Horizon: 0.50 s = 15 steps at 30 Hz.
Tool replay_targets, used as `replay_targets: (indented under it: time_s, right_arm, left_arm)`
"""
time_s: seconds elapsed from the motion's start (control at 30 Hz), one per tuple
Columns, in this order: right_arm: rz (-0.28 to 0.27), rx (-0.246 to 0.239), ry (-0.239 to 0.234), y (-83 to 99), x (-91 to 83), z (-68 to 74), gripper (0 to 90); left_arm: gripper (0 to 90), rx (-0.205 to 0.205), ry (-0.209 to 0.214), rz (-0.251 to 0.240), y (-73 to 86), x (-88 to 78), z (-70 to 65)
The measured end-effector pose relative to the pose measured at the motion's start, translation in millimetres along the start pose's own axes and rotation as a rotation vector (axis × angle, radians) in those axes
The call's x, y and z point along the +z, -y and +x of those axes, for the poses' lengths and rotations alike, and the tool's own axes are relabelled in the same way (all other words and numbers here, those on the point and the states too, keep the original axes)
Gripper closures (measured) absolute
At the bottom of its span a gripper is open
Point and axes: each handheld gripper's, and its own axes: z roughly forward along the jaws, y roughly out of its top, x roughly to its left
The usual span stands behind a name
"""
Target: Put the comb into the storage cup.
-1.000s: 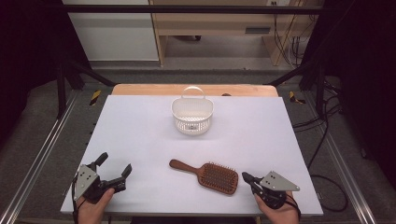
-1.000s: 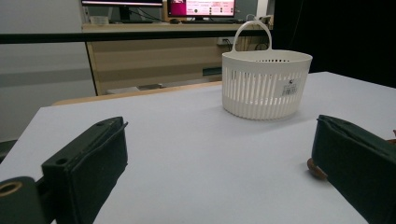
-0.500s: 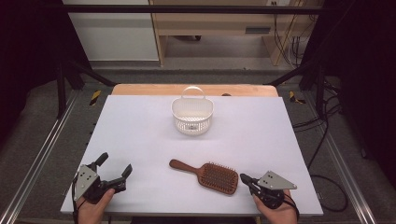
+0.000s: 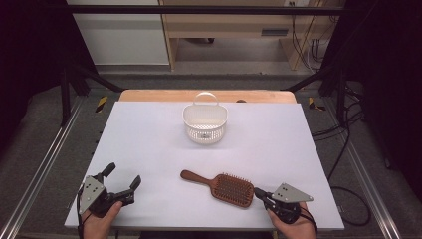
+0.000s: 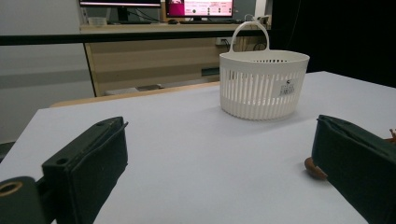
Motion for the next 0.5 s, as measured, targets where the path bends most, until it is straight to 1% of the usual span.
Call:
replay_targets:
  time_s: [0.23,0.27,0.33,0.43,0.5]
  right_arm:
    - [0.02,0.003,-0.024,3.0,1.5,6.0,90.0]
    - [0.032,0.003,-0.029,3.9,3.9,7.0,90.0]
    - [0.038,0.004,-0.029,4.2,5.4,7.5,90.0]
    - [0.055,0.01,-0.042,4.8,10.1,10.8,90.0]
    - [0.056,0.011,-0.036,3.5,11.7,13.5,90.0]
  left_arm:
    - [3.4,-0.004,-0.001,0.002,0.6,0.5,0.5]
    - [3.4,-0.004,0.0,0.002,0.6,0.6,0.4]
    - [3.4,-0.002,0.0,0.002,0.5,0.6,0.2]
    - [3.5,0.0,-0.003,0.002,0.3,0.0,0.2]
    - [3.5,0.0,-0.004,0.002,0.3,0.1,0.3]
